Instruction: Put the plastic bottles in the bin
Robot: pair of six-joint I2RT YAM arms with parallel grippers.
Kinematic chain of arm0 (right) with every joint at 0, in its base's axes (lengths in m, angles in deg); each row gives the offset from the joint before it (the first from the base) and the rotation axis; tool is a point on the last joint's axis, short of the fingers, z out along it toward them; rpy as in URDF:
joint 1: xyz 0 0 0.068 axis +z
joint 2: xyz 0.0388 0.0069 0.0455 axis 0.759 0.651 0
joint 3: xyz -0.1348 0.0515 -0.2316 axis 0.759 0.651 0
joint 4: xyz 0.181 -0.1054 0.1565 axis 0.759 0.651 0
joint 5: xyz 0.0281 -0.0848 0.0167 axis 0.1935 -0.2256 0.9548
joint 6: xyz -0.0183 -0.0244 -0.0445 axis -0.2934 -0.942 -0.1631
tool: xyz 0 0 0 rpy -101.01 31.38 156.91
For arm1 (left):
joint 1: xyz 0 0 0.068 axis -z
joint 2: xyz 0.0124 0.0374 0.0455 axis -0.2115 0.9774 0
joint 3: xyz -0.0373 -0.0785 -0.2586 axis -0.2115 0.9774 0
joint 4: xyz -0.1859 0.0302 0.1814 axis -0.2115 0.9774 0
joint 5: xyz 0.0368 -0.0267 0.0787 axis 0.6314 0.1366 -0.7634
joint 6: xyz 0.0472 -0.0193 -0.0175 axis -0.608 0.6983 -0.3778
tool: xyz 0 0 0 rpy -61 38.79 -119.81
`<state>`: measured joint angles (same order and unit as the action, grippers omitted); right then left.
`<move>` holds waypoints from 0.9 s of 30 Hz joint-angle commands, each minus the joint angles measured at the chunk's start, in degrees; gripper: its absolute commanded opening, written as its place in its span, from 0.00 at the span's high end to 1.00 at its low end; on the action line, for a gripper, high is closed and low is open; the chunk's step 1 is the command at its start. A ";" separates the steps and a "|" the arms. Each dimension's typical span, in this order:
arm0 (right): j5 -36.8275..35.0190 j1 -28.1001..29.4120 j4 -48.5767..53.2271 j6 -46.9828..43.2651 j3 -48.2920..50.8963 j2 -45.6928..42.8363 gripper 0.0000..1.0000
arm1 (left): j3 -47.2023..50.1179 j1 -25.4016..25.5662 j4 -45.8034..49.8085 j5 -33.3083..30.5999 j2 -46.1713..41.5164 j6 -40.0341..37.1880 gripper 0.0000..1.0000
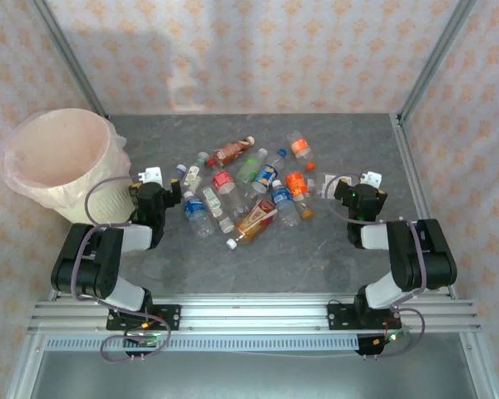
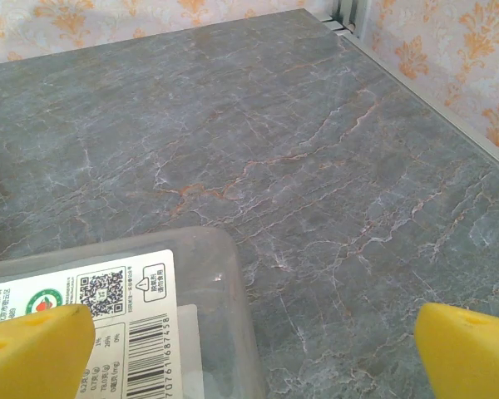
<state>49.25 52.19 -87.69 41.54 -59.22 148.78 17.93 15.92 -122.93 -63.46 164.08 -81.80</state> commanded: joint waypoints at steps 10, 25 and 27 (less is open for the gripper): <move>0.44 -0.35 0.47 0.04 -1.14 -0.21 0.01 | -0.34 -0.28 0.02 -0.03 0.10 -0.01 0.00; 0.51 -0.29 3.25 0.26 -1.98 -2.12 0.01 | -1.56 -0.28 3.09 0.57 -1.04 -0.31 0.00; 0.48 -0.35 6.37 0.08 -2.52 -5.02 0.01 | -6.49 -0.11 14.36 0.34 -3.50 -0.60 0.00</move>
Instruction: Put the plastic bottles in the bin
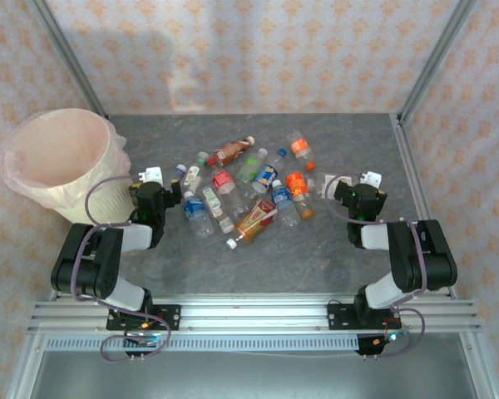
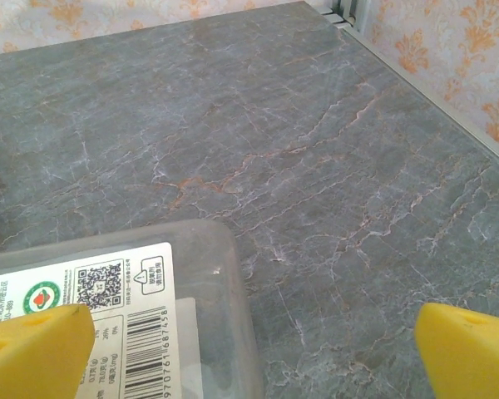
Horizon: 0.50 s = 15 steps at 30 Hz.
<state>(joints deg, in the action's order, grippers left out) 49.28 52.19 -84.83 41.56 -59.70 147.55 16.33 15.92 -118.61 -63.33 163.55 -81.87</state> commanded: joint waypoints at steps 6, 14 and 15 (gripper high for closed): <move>-1.48 -0.34 15.04 2.31 -5.59 -13.85 0.01 | -14.92 2.38 24.12 -2.06 -8.85 -0.37 0.00; -5.82 -0.43 53.58 28.78 -25.46 -17.67 0.01 | -23.90 6.98 43.44 -2.09 -15.55 8.48 0.00; -4.65 -0.58 58.81 31.10 -28.00 -16.66 0.01 | -24.79 7.12 45.94 -1.00 -15.92 10.36 0.00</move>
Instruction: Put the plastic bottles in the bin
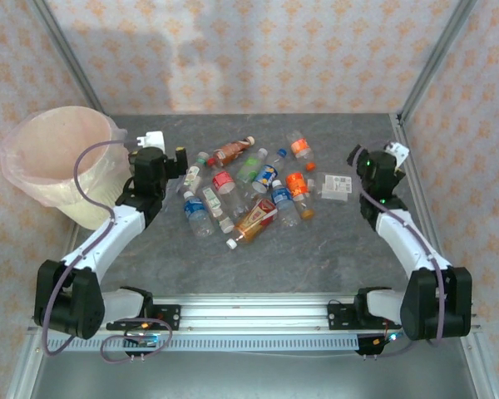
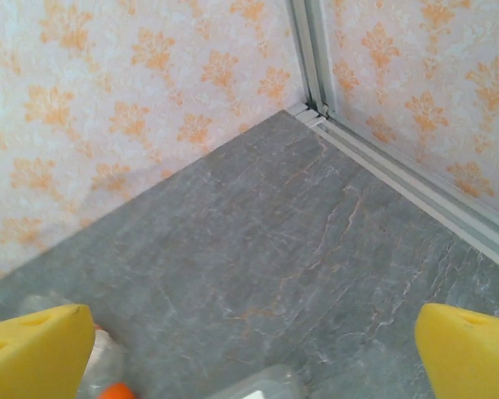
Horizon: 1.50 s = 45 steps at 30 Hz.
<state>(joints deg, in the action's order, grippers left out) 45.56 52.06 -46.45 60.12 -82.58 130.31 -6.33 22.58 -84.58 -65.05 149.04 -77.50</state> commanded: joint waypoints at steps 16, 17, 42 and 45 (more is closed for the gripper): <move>15.68 -1.67 63.51 54.14 -37.72 32.46 0.01 | -2.74 3.87 24.04 16.63 -4.98 21.12 0.00; 15.96 -1.69 63.47 55.56 -38.51 33.40 0.01 | -2.52 3.87 23.90 16.70 -4.95 21.03 0.00; 18.82 -2.59 49.46 62.23 -42.37 49.34 0.01 | -2.86 3.94 24.78 17.33 0.18 17.03 0.00; 17.62 -2.67 48.52 61.69 -41.77 49.49 0.01 | -3.23 3.90 24.96 18.00 0.81 16.97 0.00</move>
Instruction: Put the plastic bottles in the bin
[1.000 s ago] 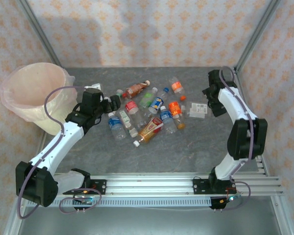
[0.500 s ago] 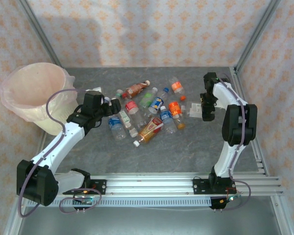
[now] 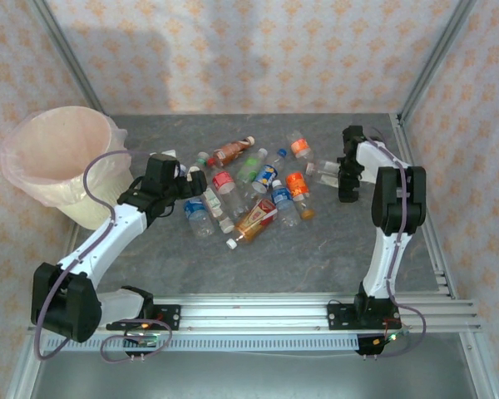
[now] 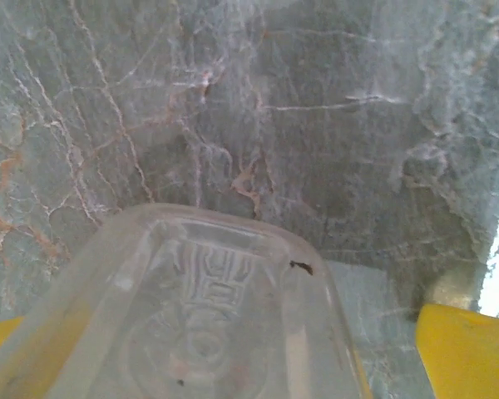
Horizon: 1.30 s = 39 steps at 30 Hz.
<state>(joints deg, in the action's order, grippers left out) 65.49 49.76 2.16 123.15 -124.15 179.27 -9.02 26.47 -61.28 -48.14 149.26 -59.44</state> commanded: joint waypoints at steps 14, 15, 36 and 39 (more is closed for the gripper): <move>-5.65 -0.31 -4.20 -5.50 4.05 -9.59 0.60 | -0.44 3.62 -2.83 5.87 -2.05 -2.48 0.00; -6.59 -0.30 -4.90 -7.03 4.99 -12.04 0.64 | -0.58 5.57 -3.69 5.95 -2.89 -3.54 0.00; -10.36 17.58 -1.54 -15.76 4.20 -34.87 0.80 | -31.10 39.13 -12.69 -16.21 23.76 -49.28 0.00; -10.07 18.78 -2.01 -15.14 4.34 -35.26 0.80 | -33.28 39.16 -13.00 -17.61 26.66 -51.64 0.00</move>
<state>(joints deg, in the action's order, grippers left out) 56.07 67.82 -1.57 106.54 -118.06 144.58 -39.77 65.38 -73.30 -59.79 174.24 -103.44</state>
